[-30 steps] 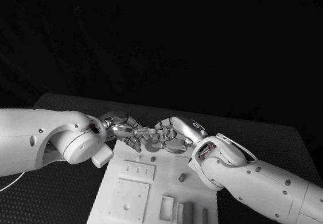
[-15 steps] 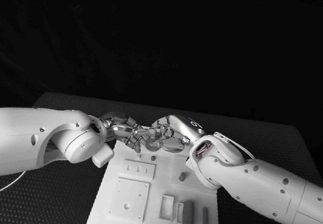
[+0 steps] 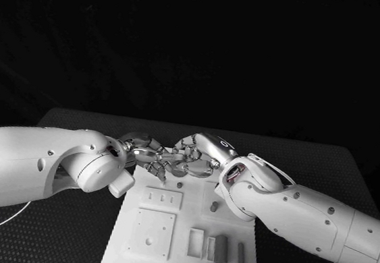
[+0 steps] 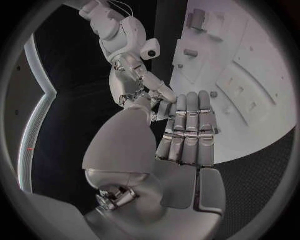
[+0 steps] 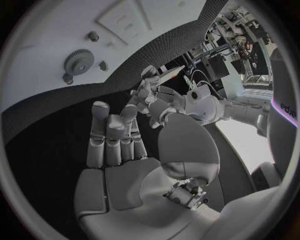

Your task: Assemble the parts on the task board

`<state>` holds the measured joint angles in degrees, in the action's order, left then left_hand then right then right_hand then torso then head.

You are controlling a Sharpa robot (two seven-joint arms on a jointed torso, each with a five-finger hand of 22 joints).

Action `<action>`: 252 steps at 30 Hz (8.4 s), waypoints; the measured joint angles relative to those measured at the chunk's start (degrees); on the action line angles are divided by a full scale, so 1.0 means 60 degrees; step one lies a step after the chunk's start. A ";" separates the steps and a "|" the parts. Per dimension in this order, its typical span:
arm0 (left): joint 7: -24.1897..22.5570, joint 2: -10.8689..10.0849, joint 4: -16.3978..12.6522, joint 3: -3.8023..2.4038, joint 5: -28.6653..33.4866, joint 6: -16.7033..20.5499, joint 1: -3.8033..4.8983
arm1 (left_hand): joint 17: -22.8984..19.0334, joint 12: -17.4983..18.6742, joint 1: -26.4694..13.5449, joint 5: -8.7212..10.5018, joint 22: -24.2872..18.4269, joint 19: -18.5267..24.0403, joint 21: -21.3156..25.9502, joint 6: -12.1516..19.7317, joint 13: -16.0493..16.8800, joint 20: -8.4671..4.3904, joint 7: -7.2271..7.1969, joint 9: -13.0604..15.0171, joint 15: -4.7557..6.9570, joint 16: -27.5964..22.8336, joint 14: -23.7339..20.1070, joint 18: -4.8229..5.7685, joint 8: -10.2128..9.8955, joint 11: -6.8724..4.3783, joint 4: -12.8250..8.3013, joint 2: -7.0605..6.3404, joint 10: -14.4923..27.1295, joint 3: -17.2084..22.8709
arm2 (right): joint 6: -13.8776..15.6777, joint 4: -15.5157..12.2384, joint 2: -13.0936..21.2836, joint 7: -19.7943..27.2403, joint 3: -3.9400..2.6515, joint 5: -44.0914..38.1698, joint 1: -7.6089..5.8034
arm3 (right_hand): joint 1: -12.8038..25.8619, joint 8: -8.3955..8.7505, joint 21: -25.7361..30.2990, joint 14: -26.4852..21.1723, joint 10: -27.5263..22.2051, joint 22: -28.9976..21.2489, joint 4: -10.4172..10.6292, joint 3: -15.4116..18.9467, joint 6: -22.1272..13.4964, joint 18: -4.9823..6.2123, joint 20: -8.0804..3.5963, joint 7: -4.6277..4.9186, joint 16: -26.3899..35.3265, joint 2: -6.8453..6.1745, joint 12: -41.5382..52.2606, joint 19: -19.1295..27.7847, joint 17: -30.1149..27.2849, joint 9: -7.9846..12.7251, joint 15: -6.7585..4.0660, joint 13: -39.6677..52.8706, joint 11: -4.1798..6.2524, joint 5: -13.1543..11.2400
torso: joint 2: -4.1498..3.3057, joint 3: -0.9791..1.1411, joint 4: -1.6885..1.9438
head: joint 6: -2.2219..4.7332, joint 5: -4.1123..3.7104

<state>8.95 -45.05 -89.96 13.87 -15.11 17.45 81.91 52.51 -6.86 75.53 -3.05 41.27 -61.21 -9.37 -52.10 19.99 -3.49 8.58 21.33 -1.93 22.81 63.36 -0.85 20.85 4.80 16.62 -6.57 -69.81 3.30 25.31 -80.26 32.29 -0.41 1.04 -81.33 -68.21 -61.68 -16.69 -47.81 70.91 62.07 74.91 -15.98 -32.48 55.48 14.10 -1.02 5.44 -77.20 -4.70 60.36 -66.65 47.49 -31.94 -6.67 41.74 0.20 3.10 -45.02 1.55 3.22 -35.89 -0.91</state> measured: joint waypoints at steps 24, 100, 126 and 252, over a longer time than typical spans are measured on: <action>-0.0024 -0.0026 -0.0017 0.0011 0.0133 0.0207 -0.0011 | -0.0026 0.0001 0.1605 0.0001 0.0230 -0.0002 0.0000 -0.0358 0.0342 -0.0070 -0.0153 0.0019 0.0036 0.0147 0.0037 0.0000 0.0072 -0.0103 0.0001 0.1332 -0.0241 -0.0310 | -0.0011 0.0056 -0.0081 -0.0028 -0.0011 -0.0009 -0.0002 | 0.0041 -0.0016 0.0000 0.0025 0.0001 -0.0001 0.0000 0.0000 0.0001 0.0000 0.0003 0.0000 0.0000 0.0041 -0.0001 0.0002 0.0007 0.0002 0.0005 0.0008 -0.0001 0.0000 | 0.0001 0.0003 -0.0001 | -0.0031 -0.0013; 0.2187 0.0077 0.0274 -0.0011 -0.2086 -0.0366 0.0005 | 0.0346 -0.0070 -0.4516 -0.1183 0.1940 -0.0467 -0.0152 -0.1027 0.2215 -0.0458 -0.0238 0.1343 0.0442 0.1216 0.0514 0.0000 0.0280 -0.0580 -0.5000 0.1783 -0.1298 0.5767 | 0.0099 0.0390 0.0881 -0.0107 -0.0331 -0.0410 0.0268 | 0.0087 0.0008 0.0000 0.0048 -0.0015 0.0003 -0.0025 -0.0030 0.0033 0.0003 0.0005 0.0031 0.0000 -0.0008 0.0034 -0.0065 0.0009 -0.0024 0.0047 0.0012 0.0016 0.0000 | 0.0005 0.0024 -0.0010 | -0.0328 0.0093; 0.3627 0.0951 0.0998 -0.0012 -0.5479 -0.1397 -0.0755 | -0.0059 -0.4150 -0.4618 -0.1144 0.4252 -0.1217 -0.1401 -0.0814 0.3945 -0.1246 -0.0455 0.2934 0.1245 0.5043 0.0597 0.0007 0.1485 -0.1197 -0.4463 0.1505 -0.0990 0.5887 | 0.0097 0.0026 0.1111 -0.0160 -0.0449 -0.0371 0.0270 | 0.0124 0.0008 0.0001 0.0032 -0.0035 0.0001 -0.0024 -0.0029 0.0050 0.0004 0.0021 0.0015 0.0000 -0.0046 0.0034 -0.0049 0.0013 -0.0025 0.0064 0.0011 0.0036 0.0000 | -0.0005 0.0006 -0.0012 | -0.0461 0.0000; 0.3713 0.1487 0.1125 -0.0037 -0.8399 -0.1864 -0.1165 | -0.2028 -0.5577 -0.3772 -0.0108 0.5122 -0.1505 -0.1036 -0.1157 0.3224 -0.1459 -0.0805 0.3208 0.1464 0.6848 0.0135 0.0006 0.1320 -0.1230 -0.4081 0.0955 -0.0707 0.5451 | -0.0021 0.0082 0.1148 -0.0240 -0.0451 -0.0196 0.0284 | 0.0199 0.0119 0.0001 0.0039 -0.0039 -0.0002 0.0030 -0.0083 -0.0002 0.0005 0.0040 0.0068 0.0000 -0.0122 0.0034 -0.0031 0.0034 -0.0034 0.0068 0.0010 -0.0030 0.0000 | 0.0005 -0.0005 0.0004 | -0.0670 -0.0086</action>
<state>31.24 -36.13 -83.21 13.64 -65.50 6.26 74.92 40.34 -40.32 52.90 -3.69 72.01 -70.24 -15.58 -59.04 39.34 -12.25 3.75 40.58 6.85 63.90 64.17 -0.81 28.77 -2.57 -7.86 -0.84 -74.05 36.01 25.19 -79.76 39.18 -1.85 -1.67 -82.50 -66.50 -60.48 -15.98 -47.81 71.14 61.84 74.90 -15.80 -32.98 55.47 14.13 -0.78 5.85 -77.20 -5.43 60.57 -66.84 47.69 -32.15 -6.26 41.80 0.02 3.10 -44.98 1.52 3.25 -39.91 -1.43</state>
